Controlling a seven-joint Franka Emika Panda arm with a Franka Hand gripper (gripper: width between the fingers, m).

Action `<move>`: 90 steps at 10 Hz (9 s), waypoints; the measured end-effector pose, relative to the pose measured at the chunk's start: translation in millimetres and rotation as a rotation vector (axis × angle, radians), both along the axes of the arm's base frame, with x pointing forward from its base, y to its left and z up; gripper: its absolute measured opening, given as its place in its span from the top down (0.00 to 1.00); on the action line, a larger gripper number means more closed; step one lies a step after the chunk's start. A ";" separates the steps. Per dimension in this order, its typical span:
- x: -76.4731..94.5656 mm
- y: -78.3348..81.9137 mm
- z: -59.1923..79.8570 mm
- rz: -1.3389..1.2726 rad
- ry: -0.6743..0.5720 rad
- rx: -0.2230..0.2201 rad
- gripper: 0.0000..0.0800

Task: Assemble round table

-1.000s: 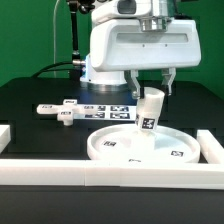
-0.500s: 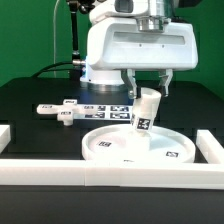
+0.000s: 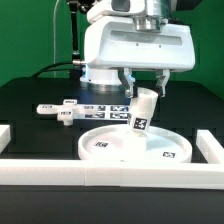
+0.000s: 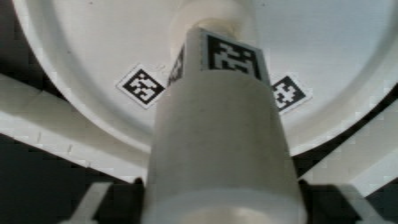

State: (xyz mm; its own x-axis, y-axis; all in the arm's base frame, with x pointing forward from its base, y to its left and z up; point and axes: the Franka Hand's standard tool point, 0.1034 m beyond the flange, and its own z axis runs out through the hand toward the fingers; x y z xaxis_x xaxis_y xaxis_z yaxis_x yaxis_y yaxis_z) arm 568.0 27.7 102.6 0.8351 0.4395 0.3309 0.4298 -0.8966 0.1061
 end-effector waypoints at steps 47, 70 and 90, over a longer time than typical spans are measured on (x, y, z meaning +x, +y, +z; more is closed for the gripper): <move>-7.8 6.4 -16.1 -0.827 0.290 0.204 0.49; -5.2 10.8 -19.1 -1.821 0.446 0.466 0.19; -1.7 12.5 -26.1 -0.028 0.302 -0.003 0.19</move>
Offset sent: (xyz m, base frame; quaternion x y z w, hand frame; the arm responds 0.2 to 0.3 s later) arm 0.0000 0.0000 0.0000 0.0000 0.0000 0.0000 1.0000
